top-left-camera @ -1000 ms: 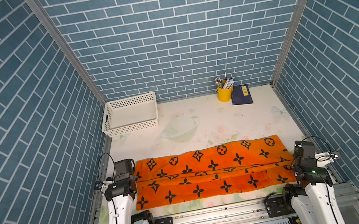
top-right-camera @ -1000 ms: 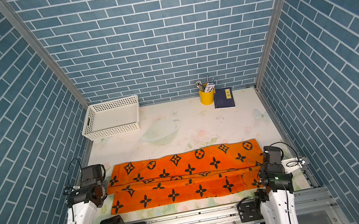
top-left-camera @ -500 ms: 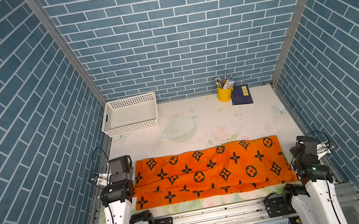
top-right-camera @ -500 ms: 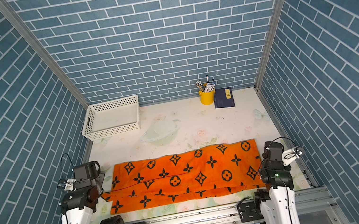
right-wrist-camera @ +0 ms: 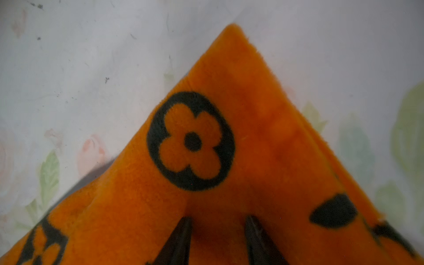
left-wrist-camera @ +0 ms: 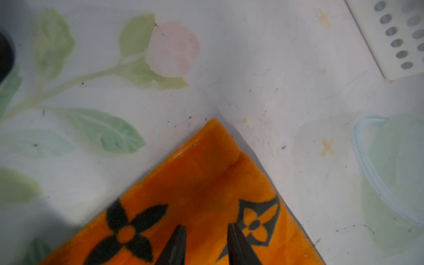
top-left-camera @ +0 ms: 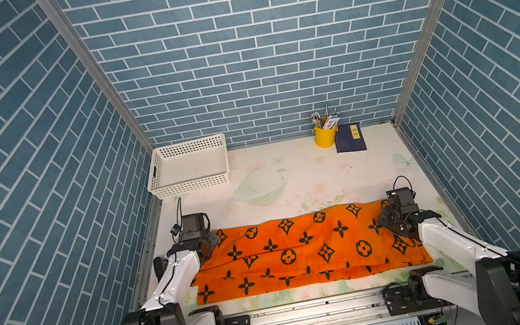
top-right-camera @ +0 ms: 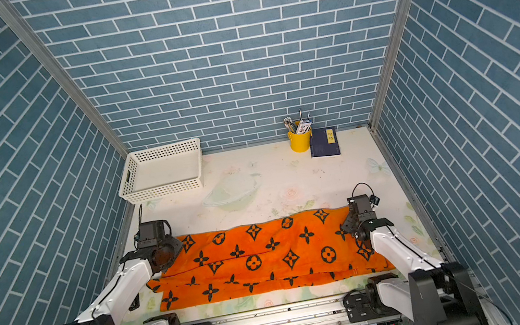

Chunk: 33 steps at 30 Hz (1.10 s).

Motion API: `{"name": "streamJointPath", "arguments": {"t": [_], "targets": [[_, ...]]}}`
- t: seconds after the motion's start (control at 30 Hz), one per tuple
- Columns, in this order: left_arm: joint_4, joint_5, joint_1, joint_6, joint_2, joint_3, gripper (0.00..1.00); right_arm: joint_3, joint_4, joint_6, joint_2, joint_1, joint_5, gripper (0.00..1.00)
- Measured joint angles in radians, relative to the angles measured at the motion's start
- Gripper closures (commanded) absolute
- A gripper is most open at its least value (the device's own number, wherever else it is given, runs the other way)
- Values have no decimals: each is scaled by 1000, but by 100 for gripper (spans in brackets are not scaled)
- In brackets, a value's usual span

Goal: Roll up the pillowcase
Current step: Move the pillowcase to the center of the board, then adjust the pillowcase at the center of the board.

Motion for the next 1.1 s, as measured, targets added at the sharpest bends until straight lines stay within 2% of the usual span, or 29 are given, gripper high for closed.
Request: {"name": "streamJointPath", "arguments": {"t": [0.2, 0.53, 0.67, 0.83, 1.0, 1.1], "targets": [[122, 26, 0, 8, 182, 31, 71, 130, 121, -58, 233, 1, -1, 62], [236, 42, -15, 2, 446, 256, 71, 558, 197, -170, 673, -56, -26, 61], [241, 42, -29, 10, 502, 344, 64, 708, 196, -207, 787, -83, -43, 56], [220, 37, -48, 36, 462, 387, 60, 713, 183, -233, 766, -77, -58, 54], [188, 53, -114, 73, 330, 367, 63, 597, 167, -233, 606, -14, -75, 57], [194, 76, -161, 100, 311, 355, 65, 527, 165, -233, 511, 65, -82, 57]]}}
